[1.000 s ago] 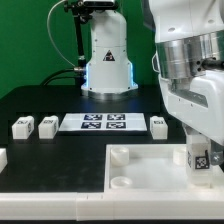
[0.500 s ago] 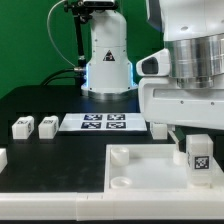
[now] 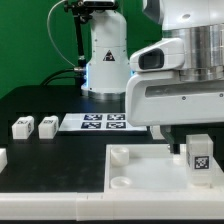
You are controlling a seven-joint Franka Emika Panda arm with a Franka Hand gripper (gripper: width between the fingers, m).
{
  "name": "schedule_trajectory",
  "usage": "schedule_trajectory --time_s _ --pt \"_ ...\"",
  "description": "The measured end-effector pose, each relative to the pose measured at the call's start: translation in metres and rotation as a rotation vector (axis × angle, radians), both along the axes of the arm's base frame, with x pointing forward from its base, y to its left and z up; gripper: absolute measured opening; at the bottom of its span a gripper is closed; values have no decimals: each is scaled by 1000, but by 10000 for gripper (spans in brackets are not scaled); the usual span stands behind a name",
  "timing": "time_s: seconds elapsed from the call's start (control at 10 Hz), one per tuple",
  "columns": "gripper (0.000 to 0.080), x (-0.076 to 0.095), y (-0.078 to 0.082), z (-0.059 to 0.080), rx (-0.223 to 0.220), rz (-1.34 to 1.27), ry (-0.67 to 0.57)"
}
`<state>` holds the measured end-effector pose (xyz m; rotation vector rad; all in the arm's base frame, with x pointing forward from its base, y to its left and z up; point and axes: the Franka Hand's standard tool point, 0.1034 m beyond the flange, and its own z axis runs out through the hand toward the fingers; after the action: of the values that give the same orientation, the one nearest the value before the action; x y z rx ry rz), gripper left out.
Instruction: Assemble one leg
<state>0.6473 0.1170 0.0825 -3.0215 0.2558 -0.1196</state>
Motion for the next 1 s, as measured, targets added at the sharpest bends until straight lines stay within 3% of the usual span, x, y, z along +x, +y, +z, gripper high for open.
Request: schedule_trajectory --time_s 0.1,0.2,0.3,0.5,0.8,1.0 --pt "535 0 0 0 3 -20 2" --pt "352 0 1 0 14 -128 14" --pt "302 0 -3 -1 20 -241 26" --pt "302 -1 -5 -1 37 -429 46" --pt "302 -5 -13 -4 145 -1101 153" --pt "302 -7 -13 -4 184 -1298 199"
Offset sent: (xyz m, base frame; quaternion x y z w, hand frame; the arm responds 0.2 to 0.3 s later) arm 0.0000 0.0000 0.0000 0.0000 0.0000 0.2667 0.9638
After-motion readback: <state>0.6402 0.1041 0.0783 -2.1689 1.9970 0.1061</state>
